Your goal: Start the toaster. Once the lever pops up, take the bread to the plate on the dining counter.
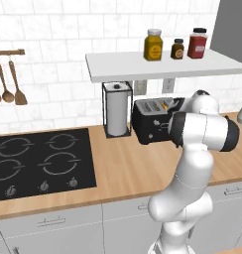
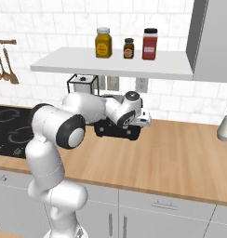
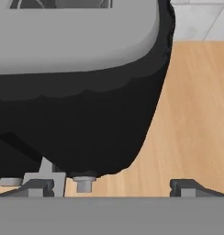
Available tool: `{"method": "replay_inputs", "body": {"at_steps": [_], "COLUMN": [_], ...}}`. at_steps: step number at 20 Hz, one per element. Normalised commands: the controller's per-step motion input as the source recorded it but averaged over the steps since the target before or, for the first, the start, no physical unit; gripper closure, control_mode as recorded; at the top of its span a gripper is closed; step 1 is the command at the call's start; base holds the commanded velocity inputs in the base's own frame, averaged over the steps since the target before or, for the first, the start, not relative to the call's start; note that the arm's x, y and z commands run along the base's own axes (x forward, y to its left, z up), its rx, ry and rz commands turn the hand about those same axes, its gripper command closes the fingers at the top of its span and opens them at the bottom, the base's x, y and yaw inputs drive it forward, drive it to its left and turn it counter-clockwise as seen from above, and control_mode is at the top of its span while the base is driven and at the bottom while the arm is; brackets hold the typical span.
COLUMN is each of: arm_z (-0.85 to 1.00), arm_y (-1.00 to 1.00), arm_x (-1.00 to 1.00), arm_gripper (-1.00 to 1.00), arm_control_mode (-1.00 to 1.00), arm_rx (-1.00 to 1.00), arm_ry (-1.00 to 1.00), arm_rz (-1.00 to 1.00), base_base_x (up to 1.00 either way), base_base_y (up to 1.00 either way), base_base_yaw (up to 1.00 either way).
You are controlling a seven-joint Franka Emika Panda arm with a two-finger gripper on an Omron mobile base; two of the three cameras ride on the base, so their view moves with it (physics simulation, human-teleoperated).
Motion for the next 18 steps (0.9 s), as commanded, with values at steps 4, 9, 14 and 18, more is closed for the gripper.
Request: {"method": "replay_inputs", "body": {"at_steps": [4, 9, 14, 18], "arm_z": [0.32, 0.38, 0.54, 0.53], "arm_y": [0.00, 0.00, 0.06, 0.32], "arm_x": [-0.05, -0.41, -0.42, -0.27], "arm_gripper": [-1.00, -1.00, -1.00, -1.00], "arm_control_mode": [-1.00, -1.00, -1.00, -1.00], "arm_rx": [0.00, 0.00, 0.00, 0.00], "arm_ry": [0.00, -0.04, -0.10, -0.15], "arm_rz": [0.00, 0.00, 0.00, 0.00], "base_base_x": [0.00, 0.00, 0.00, 0.00], "base_base_y": [0.00, 0.00, 0.00, 0.00], "base_base_yaw": [0.00, 0.00, 0.00, 0.00]}}
